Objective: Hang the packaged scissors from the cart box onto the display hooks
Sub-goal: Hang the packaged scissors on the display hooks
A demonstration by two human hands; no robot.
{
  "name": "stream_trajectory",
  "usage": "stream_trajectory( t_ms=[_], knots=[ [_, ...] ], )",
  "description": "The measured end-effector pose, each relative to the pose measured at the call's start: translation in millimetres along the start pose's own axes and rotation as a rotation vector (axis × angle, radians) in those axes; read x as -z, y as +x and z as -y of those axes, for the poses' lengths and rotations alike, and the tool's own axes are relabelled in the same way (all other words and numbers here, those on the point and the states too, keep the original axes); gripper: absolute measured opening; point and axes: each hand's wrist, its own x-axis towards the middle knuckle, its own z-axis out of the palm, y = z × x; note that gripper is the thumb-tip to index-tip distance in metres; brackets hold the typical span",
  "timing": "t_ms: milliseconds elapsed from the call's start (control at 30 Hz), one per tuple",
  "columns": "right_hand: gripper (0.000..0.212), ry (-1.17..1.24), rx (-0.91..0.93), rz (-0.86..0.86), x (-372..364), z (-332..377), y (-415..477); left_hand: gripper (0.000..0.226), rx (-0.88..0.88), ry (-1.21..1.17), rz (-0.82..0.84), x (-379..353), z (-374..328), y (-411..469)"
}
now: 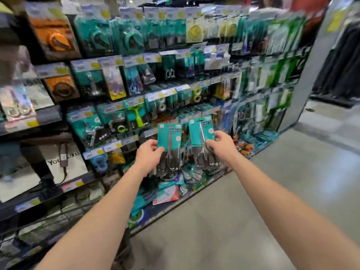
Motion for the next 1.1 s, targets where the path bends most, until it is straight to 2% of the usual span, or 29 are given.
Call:
stream_trajectory(
  t_ms=[167,367,633,900,1100],
  knots=[
    [0.022,0.0,0.004,-0.015,63,-18,51,0.012,-0.022,-0.012,-0.003,-58,-56,25],
    [0.021,0.017,-0.007,-0.057,95,-26,108,0.008,-0.021,0.014,-0.016,-90,-90,69],
    [0.016,0.047,-0.006,-0.031,90,-28,204,0.012,-0.063,0.016,-0.002,-123,-99,163],
    [0.009,-0.075,-0.003,-0.009,81,-26,332,0.004,-0.038,-0.017,0.011,-162,-98,288],
    [0.009,-0.062,-0.063,-0.024,79,-49,420,0.004,-0.025,0.081,0.055,-203,-98,359]
  ],
)
